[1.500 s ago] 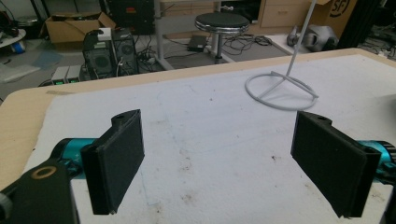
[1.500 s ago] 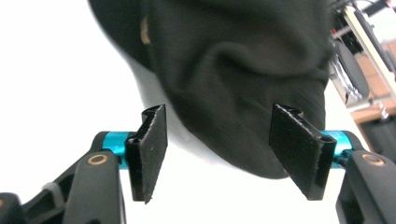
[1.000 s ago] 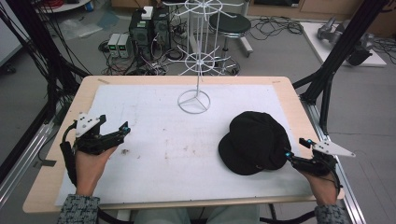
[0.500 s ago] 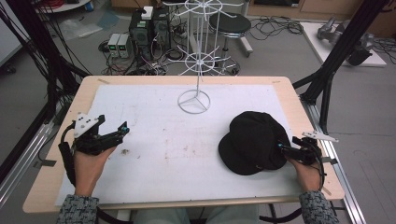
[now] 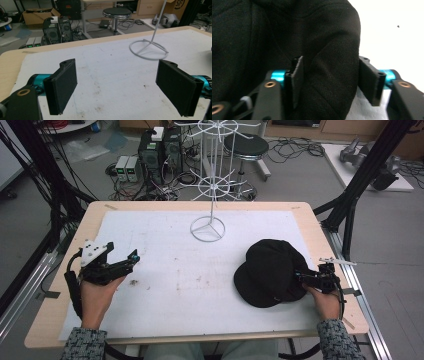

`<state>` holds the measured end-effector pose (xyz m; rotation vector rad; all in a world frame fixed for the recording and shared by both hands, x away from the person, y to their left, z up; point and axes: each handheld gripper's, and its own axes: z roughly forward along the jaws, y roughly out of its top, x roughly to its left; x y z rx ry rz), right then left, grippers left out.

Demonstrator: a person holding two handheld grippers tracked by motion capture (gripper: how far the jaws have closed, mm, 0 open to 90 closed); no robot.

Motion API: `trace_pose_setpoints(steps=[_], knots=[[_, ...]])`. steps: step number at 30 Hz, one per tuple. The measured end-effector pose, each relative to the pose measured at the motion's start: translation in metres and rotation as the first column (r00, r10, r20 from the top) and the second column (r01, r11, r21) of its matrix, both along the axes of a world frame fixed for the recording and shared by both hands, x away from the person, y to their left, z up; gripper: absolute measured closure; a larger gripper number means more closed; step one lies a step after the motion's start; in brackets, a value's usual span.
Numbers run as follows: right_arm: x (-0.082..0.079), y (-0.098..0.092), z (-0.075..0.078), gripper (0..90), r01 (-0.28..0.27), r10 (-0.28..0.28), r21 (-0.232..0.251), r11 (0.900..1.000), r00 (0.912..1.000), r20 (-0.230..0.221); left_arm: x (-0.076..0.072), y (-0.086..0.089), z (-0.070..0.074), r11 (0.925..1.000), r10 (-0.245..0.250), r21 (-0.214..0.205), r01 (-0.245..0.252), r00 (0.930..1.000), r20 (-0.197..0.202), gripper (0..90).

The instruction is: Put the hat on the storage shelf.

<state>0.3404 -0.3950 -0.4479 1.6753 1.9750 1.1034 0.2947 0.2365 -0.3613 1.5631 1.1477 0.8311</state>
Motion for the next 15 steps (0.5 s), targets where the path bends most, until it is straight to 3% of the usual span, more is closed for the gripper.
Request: trace_pose_setpoints(steps=[2, 5, 8, 11, 15], knots=[[-0.0002, 0.0018, 0.0009, 58.1, 0.0, 0.0, 0.0, 1.0, 1.0, -0.005, 0.0001, -0.0001, 0.0002, 1.0, -0.002, 0.003, 0.002, 1.0, 0.0, 17.4], [-0.0013, 0.0039, 0.0002, 66.7, 0.042, -0.042, 0.025, 0.9988, 0.9991, -0.008, 0.0, -0.0003, 0.0006, 1.0, -0.001, -0.004, 0.001, 1.0, 0.005, 17.4], [-0.0033, 0.0038, 0.0002, 72.3, 0.082, -0.081, 0.064, 0.9946, 0.9966, -0.013, 0.0, 0.0007, 0.0007, 1.0, 0.0, -0.002, 0.0, 1.0, 0.003, 17.4], [-0.005, 0.0057, 0.0004, 76.0, 0.093, -0.095, 0.07, 0.9932, 0.9954, 0.015, -0.0001, 0.0009, 0.0005, 1.0, 0.004, -0.006, -0.004, 1.0, 0.005, 17.4], [-0.0076, 0.0048, 0.0028, 78.0, 0.116, -0.124, 0.169, 0.9786, 0.9916, 0.036, -0.0008, 0.0024, 0.0008, 1.0, 0.007, -0.005, -0.007, 1.0, 0.003, 17.4]])
